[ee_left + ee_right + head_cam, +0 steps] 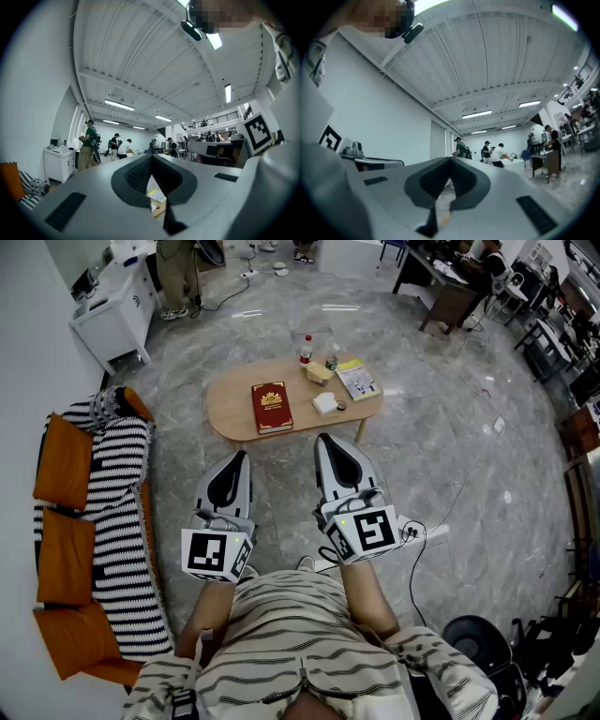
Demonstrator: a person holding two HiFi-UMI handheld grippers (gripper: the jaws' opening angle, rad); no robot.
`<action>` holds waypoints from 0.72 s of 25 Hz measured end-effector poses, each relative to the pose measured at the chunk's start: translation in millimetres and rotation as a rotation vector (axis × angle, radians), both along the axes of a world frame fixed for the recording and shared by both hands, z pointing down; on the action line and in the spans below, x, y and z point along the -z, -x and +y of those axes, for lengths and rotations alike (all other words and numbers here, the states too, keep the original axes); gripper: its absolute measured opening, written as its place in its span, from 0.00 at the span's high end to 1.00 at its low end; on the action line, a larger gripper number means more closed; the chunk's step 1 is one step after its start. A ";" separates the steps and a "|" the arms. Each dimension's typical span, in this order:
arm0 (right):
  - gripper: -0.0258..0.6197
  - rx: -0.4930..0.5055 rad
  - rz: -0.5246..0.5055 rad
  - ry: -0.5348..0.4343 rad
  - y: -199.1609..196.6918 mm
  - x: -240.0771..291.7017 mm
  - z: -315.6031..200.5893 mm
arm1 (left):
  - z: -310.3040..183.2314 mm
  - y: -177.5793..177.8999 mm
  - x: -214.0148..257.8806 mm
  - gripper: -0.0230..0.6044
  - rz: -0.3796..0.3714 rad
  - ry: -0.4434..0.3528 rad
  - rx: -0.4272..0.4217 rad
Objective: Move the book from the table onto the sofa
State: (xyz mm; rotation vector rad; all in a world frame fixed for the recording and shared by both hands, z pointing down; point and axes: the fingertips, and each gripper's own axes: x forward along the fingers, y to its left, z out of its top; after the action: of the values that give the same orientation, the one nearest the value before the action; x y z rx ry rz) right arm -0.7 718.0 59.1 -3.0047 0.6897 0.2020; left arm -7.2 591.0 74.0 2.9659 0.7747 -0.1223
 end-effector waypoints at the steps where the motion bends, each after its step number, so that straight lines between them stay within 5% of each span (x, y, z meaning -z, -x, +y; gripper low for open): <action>1: 0.95 0.004 0.003 0.004 -2.9 -0.9 -0.2 | 1.5 -2.4 -1.2 0.96 0.005 -0.001 0.003; 11: 0.95 0.031 -0.001 0.052 -13.7 -8.9 19.3 | 24.1 -9.5 -10.2 0.96 -0.004 -0.014 0.059; 18: 0.95 0.035 -0.023 -0.002 -25.8 -26.7 52.1 | 50.9 -11.1 -32.3 0.96 -0.060 -0.004 0.086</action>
State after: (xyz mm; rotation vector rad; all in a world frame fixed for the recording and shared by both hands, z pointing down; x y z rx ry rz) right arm 25.1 770.1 85.8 -2.9853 0.7385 0.1661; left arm 3.9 641.9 106.3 2.9917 0.6415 -0.0361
